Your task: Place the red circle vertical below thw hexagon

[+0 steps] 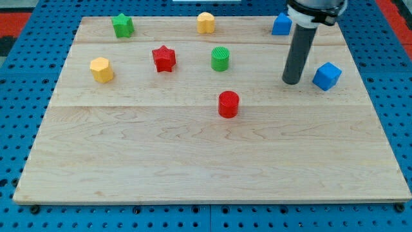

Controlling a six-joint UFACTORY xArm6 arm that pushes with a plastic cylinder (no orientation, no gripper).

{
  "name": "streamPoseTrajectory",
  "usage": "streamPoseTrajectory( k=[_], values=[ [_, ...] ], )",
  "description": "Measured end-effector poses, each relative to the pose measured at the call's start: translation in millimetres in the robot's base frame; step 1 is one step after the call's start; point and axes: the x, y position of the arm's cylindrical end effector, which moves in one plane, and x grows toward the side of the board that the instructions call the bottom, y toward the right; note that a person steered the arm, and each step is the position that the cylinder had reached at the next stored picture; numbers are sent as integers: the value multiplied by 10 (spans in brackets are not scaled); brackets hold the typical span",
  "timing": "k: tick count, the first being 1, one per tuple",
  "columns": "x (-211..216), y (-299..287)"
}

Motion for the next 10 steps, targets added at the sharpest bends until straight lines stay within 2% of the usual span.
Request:
streamPoseTrajectory(
  k=[1, 3, 5, 6, 7, 8, 9, 10],
  values=[
    [50, -553],
    [123, -1127],
    [123, -984],
    [262, -347],
    [584, -629],
    [498, -1450],
    [489, -1847],
    [796, -2612]
  ],
)
